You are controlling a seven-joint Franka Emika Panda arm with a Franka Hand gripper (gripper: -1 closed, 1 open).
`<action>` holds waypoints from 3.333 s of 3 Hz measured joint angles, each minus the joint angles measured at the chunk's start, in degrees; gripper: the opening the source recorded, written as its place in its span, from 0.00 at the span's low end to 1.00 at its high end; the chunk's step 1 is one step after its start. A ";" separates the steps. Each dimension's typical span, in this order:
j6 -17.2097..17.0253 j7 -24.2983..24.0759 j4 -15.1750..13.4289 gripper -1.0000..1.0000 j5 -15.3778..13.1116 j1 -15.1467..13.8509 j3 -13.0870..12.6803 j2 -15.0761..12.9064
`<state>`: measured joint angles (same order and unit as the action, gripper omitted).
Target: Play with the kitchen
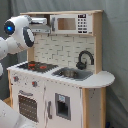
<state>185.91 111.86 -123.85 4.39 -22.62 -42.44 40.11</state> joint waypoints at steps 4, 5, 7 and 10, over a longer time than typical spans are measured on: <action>9.97 -18.47 4.78 1.00 0.07 -8.74 -8.26 2.95; 10.27 -22.83 6.42 1.00 0.19 -13.33 -10.42 5.19; 10.24 -31.86 8.98 1.00 0.59 -20.94 -13.26 10.66; 7.36 -47.88 12.63 1.00 2.58 -30.40 -14.39 21.39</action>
<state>193.27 63.98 -111.22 6.97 -53.02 -56.83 61.50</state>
